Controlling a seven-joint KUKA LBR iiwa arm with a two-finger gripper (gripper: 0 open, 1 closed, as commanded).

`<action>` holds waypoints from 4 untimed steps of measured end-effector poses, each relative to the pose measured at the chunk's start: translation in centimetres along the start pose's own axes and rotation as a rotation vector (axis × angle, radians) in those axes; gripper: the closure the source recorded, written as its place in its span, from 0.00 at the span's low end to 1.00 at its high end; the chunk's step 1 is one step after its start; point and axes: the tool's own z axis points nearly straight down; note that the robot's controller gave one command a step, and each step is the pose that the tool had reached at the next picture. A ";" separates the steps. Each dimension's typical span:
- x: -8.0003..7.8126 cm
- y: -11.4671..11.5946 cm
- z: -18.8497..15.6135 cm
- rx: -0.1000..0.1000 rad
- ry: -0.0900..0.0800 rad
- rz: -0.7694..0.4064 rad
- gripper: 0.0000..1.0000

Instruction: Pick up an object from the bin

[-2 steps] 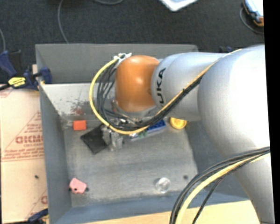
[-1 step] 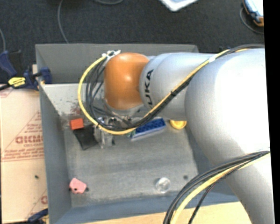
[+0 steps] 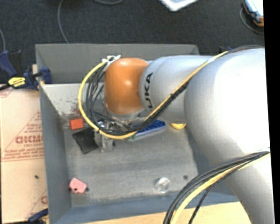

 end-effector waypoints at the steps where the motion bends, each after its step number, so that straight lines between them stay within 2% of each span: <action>1: -0.5 -0.5 0.3 -0.002 -0.007 0.185 1.00; 2: 1.0 4.2 -1.3 -0.002 -0.003 0.229 1.00; 3: -1.3 2.8 -0.2 -0.004 -0.009 0.638 1.00; 4: 2.5 3.9 0.2 -0.002 -0.007 0.430 1.00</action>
Offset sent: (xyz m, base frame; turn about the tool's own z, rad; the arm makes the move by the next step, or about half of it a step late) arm -0.0230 0.0348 0.0109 0.2348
